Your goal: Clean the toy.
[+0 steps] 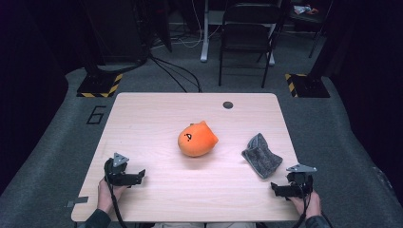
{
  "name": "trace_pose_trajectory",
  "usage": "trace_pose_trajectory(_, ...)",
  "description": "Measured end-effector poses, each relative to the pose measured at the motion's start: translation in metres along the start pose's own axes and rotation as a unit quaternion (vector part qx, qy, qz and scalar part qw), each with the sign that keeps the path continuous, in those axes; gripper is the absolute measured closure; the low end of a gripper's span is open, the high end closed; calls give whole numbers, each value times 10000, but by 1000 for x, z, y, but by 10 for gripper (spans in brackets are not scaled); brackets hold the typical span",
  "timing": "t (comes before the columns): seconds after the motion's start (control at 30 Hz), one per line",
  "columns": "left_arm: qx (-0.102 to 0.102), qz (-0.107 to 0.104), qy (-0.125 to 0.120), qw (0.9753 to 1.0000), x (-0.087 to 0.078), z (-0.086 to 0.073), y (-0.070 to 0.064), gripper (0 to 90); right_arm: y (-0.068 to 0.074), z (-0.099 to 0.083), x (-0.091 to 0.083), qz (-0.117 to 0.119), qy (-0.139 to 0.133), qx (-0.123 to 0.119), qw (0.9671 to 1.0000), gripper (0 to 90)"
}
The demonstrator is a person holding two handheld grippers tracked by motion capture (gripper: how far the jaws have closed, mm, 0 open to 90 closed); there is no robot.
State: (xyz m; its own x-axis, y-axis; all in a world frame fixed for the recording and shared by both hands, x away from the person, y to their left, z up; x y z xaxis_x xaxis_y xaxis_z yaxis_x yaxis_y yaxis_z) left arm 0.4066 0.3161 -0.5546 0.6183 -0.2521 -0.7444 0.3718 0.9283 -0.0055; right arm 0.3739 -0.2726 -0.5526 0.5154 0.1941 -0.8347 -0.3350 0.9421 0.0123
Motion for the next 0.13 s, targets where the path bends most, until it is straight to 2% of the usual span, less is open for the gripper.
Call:
trace_pose_trajectory(0.03,-51,-38,46,10000,1,-1,1,0,-1,-1,1,0,-82,-46,10000,0)
trace_pose_trajectory(0.07,-122,-53,41,9999,3,-1,2,0,-1,-1,1,-13,-158,12,9999,0)
trace_pose_trajectory(0.13,-151,-55,58,9999,3,-2,4,0,-1,-3,2,-33,-360,-17,9993,0)
Point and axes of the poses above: each handheld gripper's, and its own axes: x roughly forward along the jaws, z roughly out of its top, y roughly to its left, the point moved 4 cm from there along x, roughly forward along the jaws, and after that the axes turned 6 degrees about y, right-handed, at the moved point
